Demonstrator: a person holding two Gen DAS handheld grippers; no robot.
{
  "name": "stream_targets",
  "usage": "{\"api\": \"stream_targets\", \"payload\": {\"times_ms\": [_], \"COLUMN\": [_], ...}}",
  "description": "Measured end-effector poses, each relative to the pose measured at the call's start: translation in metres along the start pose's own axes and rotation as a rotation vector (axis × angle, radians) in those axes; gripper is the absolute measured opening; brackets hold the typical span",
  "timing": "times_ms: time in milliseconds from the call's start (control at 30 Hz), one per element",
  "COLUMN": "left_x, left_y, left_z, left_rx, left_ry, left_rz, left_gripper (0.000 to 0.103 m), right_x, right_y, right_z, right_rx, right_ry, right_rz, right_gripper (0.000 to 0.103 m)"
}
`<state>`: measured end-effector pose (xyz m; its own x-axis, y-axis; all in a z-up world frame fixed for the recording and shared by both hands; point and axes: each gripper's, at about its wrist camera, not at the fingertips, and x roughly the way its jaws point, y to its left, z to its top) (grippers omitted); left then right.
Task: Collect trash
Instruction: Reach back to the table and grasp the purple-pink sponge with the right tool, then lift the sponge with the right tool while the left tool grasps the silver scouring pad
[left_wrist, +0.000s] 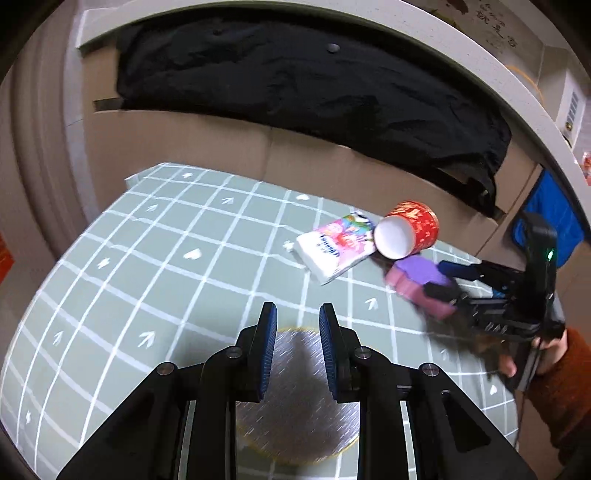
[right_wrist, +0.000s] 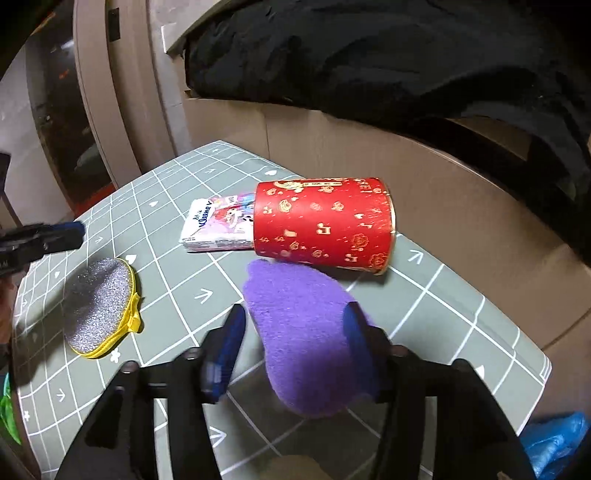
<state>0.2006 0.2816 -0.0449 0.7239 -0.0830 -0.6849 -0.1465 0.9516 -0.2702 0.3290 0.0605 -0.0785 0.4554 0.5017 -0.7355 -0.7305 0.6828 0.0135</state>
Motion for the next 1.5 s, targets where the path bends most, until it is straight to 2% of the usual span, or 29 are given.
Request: {"api": "stream_targets", "payload": {"times_ms": [167,233,333,400,433,567,667,733,833,1000,1167,1267,1333,1500], "left_x": [0.026,0.037,0.05,0.061,0.071,0.112,0.128,0.125,0.106,0.08,0.033,0.006,-0.005,-0.01], "left_y": [-0.025,-0.04,-0.063,-0.079,-0.089,-0.108,-0.104,-0.093,-0.067,-0.017,0.026,0.038,0.041,0.05], "left_z": [0.021,0.032,0.05,0.062,0.071,0.104,0.117,0.117,0.105,0.068,0.022,0.001,-0.011,-0.035], "left_rx": [0.068,0.092,0.09,0.096,0.113,0.134,0.119,0.094,0.041,-0.04,-0.118,-0.127,-0.134,-0.152], "left_ry": [0.027,0.037,0.036,0.042,0.055,0.118,0.158,0.144,0.101,0.126,0.107,0.078,0.062,0.081], "left_rz": [-0.043,-0.072,-0.178,-0.228,-0.237,-0.221,-0.194,-0.156,-0.154,-0.101,-0.074,-0.055,-0.048,-0.032], "left_gripper": [0.025,0.026,0.03,0.034,0.035,0.035,0.035,0.035,0.035,0.035,0.035,0.035,0.035,0.035], "right_x": [0.003,-0.002,-0.018,-0.04,-0.048,-0.074,-0.087,-0.089,-0.089,-0.058,-0.011,0.002,0.01,0.015], "right_y": [0.009,0.008,-0.009,-0.025,-0.029,-0.041,-0.05,-0.054,-0.059,-0.061,-0.063,-0.069,-0.07,-0.06], "right_z": [0.002,0.003,0.001,-0.007,-0.012,-0.03,-0.041,-0.045,-0.048,-0.03,-0.016,-0.014,-0.013,-0.011], "right_rx": [-0.071,-0.088,-0.003,0.081,0.094,0.106,0.128,0.135,0.137,0.146,0.171,0.248,0.282,0.303], "right_ry": [0.024,0.029,0.019,-0.017,-0.031,-0.059,-0.06,-0.065,-0.08,-0.048,0.004,0.004,0.023,0.036], "right_rz": [-0.021,-0.029,0.054,0.111,0.095,0.021,0.033,0.027,-0.012,0.093,0.106,0.179,0.226,0.243], "right_gripper": [0.06,0.043,0.032,0.031,0.032,0.035,0.035,0.035,0.035,0.035,0.036,0.04,0.05,0.053]}}
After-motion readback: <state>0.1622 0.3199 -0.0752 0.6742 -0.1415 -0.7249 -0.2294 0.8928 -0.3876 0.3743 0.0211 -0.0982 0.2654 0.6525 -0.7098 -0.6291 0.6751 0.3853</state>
